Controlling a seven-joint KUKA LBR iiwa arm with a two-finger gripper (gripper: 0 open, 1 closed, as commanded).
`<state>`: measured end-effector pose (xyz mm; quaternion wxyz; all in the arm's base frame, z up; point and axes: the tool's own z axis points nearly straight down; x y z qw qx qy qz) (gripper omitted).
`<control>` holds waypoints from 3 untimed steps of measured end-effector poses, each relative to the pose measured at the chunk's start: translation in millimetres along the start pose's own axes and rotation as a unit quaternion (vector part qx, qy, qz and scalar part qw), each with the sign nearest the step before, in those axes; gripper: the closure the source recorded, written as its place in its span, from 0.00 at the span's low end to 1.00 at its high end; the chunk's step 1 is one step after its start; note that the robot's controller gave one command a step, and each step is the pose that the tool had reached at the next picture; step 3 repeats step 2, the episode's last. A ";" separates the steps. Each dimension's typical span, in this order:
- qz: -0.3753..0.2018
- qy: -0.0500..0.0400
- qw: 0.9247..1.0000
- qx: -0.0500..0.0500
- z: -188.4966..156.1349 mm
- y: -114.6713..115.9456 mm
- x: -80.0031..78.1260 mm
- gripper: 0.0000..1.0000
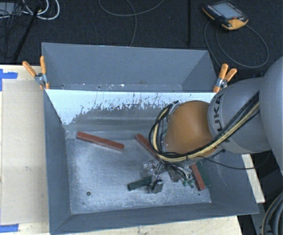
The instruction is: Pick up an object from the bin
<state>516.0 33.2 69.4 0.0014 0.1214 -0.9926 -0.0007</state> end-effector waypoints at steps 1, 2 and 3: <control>0.000 0.000 1.000 0.000 0.0 0.0 0.0 1.00; -0.038 0.000 0.999 0.000 -200.7 -6.0 -26.4 1.00; -0.038 0.000 0.999 0.000 -200.7 -6.0 -26.4 1.00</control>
Offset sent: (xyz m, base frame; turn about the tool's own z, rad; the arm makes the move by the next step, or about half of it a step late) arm 0.0311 -0.0003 0.2286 -0.0862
